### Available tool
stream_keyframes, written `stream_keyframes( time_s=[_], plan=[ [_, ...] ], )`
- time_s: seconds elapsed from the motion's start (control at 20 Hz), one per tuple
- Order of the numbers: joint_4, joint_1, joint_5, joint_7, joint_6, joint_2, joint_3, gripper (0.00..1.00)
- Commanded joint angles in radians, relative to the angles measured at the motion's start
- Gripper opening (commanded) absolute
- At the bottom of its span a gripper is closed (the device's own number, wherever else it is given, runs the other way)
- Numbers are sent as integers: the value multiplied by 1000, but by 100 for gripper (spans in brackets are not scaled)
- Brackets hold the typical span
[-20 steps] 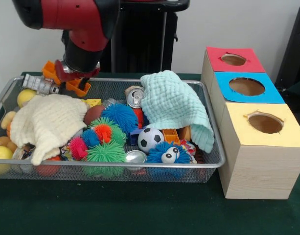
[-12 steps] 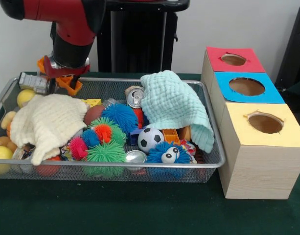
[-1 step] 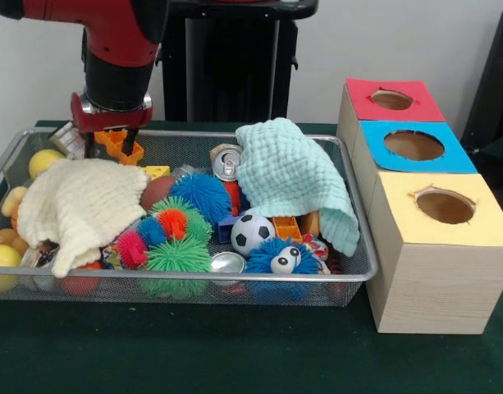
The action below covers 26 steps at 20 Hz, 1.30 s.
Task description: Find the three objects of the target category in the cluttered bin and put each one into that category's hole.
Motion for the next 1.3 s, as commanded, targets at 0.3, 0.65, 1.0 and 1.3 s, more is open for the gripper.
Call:
stream_keyframes(
  time_s=[0.3, 0.65, 1.0, 1.3],
  plan=[
    [43, -20, 32, -306, -9, -19, 119, 100],
    [12, 16, 20, -359, 83, -27, 101, 100],
    [43, -30, 128, -347, 98, 25, 143, 100],
    [66, -69, 221, -368, 137, 54, 200, 100]
  ],
)
